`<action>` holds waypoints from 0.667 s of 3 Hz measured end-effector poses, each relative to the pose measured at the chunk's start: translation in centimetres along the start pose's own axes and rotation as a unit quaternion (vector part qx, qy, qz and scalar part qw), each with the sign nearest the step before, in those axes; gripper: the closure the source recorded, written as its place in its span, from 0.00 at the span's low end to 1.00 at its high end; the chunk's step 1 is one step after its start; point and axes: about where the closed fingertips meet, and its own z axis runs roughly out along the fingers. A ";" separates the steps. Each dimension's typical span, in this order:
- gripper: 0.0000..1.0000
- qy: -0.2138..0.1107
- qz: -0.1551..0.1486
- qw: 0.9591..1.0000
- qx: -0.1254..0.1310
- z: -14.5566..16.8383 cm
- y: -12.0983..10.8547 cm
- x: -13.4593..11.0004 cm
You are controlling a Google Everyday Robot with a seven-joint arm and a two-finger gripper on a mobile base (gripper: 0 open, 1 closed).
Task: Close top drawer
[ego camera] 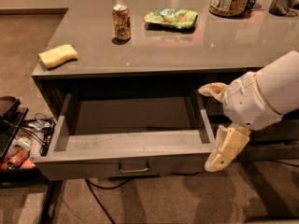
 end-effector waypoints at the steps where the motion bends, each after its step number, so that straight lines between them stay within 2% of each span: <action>1: 0.00 0.001 0.000 1.000 0.002 -0.1 0.0 0.0; 2: 0.00 0.017 -0.007 1.000 0.010 2.3 -0.3 0.1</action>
Offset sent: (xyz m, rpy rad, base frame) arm 0.0232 0.0320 -0.0566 -0.0947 -0.0465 -0.0095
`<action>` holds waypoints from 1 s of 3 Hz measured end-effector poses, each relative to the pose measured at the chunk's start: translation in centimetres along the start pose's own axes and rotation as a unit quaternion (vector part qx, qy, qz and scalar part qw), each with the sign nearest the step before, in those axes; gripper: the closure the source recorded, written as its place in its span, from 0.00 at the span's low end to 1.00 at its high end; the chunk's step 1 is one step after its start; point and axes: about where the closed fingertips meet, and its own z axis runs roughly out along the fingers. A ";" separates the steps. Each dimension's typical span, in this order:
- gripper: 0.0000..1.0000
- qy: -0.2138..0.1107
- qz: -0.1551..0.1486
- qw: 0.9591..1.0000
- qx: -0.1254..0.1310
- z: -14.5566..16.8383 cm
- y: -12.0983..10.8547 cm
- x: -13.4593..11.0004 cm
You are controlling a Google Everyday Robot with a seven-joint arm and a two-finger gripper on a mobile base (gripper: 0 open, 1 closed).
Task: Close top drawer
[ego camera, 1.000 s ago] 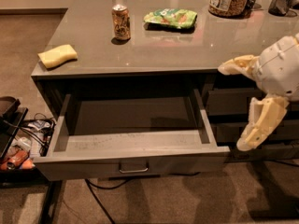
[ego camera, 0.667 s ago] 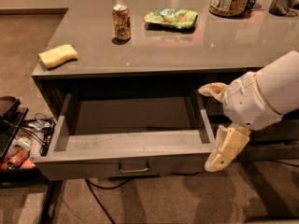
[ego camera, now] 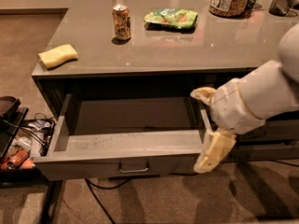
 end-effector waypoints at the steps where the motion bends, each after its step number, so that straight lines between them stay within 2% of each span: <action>1: 0.00 0.012 0.007 1.000 0.013 4.0 -0.3 0.7; 2: 0.00 0.032 0.006 0.999 0.040 7.8 0.1 1.9; 3: 0.00 0.032 0.006 0.999 0.035 8.7 -0.4 1.8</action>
Offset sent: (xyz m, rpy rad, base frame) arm 0.0211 0.0246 -0.0947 -0.0853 -0.0615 -0.0945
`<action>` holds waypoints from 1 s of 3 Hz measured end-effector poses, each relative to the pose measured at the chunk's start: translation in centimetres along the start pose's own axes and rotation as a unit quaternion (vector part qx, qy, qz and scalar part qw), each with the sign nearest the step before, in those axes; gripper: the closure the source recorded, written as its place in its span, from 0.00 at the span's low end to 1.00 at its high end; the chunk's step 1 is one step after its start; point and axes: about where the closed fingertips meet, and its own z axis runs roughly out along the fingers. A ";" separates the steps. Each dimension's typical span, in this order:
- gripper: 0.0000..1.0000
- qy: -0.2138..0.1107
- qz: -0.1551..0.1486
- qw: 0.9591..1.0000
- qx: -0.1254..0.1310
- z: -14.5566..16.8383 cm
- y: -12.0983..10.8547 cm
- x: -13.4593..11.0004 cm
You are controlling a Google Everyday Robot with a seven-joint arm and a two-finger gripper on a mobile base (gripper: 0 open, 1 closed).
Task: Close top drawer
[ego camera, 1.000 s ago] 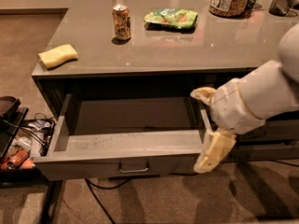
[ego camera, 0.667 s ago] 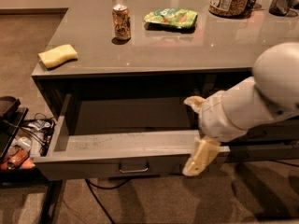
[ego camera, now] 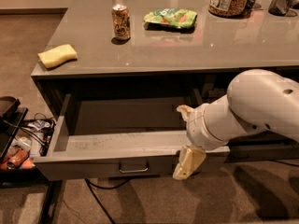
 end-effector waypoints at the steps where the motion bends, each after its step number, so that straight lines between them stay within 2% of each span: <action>1: 0.00 0.004 -0.009 1.000 -0.016 3.1 0.0 -0.7; 2: 0.00 -0.007 -0.010 1.000 -0.024 7.5 -0.2 -2.2; 3: 0.00 -0.007 -0.010 1.000 -0.024 7.5 -0.2 -2.2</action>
Offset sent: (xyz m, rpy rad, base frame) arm 0.0207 0.0544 -0.0682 0.0024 0.0692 0.0693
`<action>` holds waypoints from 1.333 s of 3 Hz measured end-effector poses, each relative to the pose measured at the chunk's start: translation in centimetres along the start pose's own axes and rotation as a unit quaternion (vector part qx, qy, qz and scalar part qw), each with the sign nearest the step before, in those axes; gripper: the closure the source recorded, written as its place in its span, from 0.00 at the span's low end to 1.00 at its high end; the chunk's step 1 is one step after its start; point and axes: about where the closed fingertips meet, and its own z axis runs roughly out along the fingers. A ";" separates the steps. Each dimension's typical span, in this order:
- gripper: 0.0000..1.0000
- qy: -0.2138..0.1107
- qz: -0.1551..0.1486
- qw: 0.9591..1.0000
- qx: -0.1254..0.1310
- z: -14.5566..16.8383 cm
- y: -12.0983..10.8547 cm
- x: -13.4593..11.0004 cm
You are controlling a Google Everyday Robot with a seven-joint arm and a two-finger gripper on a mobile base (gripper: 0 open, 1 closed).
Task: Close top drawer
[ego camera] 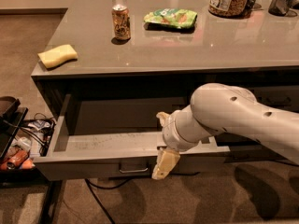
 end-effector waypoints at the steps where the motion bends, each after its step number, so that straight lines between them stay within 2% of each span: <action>1: 0.00 -0.003 0.015 1.000 -0.012 1.5 -0.7 0.6; 2: 0.00 0.003 0.031 0.999 -0.039 5.3 -1.8 1.4; 3: 0.00 0.007 0.037 0.999 -0.040 6.4 -2.3 1.7; 4: 0.00 0.029 0.047 0.998 -0.028 10.0 -4.5 2.5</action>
Offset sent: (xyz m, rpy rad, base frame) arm 0.0547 0.0206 -0.0850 -0.0009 0.1679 -0.0262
